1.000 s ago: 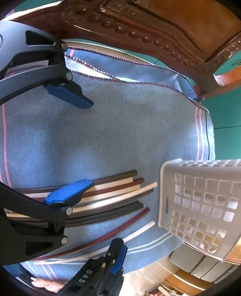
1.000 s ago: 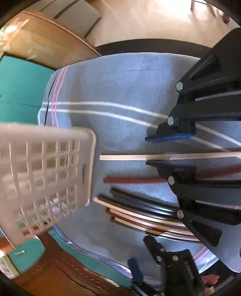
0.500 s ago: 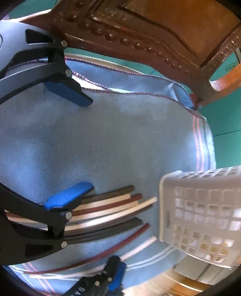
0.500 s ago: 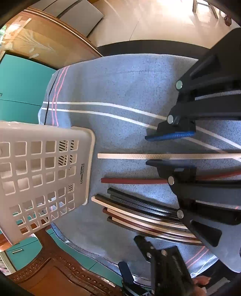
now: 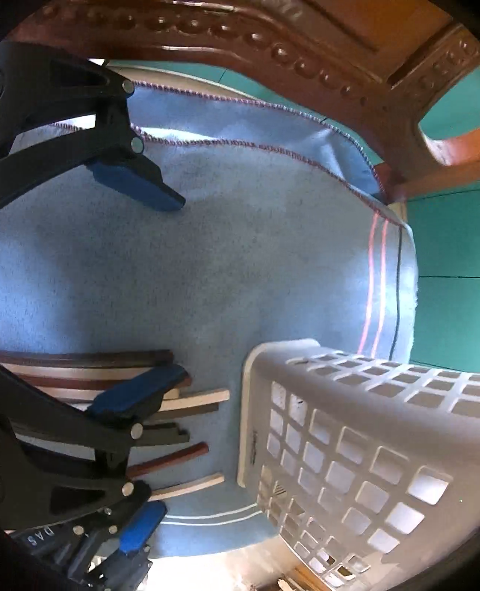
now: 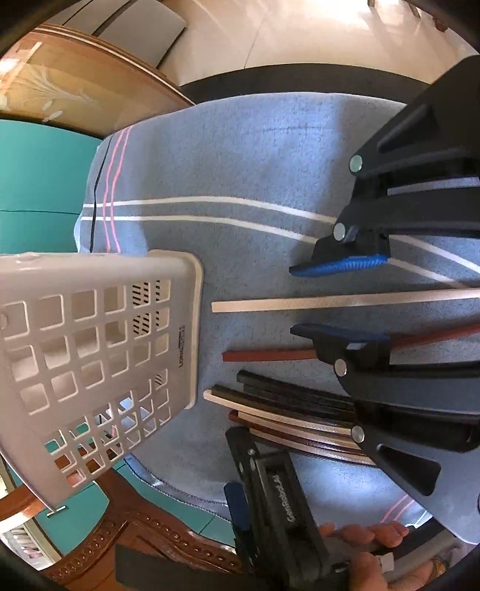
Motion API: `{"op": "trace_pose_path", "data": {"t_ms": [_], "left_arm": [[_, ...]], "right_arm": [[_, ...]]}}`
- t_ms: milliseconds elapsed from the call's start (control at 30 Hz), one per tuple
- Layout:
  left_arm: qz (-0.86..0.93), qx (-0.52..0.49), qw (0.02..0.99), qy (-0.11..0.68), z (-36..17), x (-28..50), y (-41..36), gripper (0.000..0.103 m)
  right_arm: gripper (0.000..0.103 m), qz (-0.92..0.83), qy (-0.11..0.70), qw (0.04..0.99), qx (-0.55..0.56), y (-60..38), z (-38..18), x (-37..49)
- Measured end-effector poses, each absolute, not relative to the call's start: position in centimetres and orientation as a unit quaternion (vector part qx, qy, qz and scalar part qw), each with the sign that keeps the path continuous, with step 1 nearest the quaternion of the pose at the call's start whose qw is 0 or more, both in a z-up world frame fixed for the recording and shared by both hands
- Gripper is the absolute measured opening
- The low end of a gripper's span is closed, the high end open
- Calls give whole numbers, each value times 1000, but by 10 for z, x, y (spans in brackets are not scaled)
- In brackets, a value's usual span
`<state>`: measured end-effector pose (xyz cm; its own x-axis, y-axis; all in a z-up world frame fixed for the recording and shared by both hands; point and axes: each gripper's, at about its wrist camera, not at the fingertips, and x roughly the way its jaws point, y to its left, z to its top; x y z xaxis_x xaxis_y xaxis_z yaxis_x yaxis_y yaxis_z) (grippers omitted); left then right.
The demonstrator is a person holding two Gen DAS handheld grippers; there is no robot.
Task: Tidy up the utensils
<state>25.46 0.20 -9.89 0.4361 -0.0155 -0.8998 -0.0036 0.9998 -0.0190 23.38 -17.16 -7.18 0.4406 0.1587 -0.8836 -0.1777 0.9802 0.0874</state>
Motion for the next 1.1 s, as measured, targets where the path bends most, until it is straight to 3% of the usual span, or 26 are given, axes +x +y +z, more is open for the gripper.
{"op": "trace_pose_path", "data": {"t_ms": [333, 567, 633, 733, 867, 1100], "left_arm": [[16, -7, 844, 535, -86, 263, 18, 82], [11, 25, 843, 537, -90, 241, 0, 80], [-7, 8, 845, 535, -88, 236, -1, 67], [-25, 9, 848, 530, -85, 232, -4, 49], [-43, -16, 849, 526, -83, 225, -6, 10], [-85, -63, 872, 477, -48, 210, -1, 8]], "right_arm": [[27, 104, 516, 850, -10, -183, -69, 232], [27, 71, 504, 857, -75, -165, -70, 241], [27, 70, 504, 857, -84, -162, -70, 241], [7, 85, 506, 854, -87, -156, -69, 239], [6, 91, 504, 854, -86, -153, -66, 235], [6, 116, 454, 882, -42, -173, -11, 209]]}}
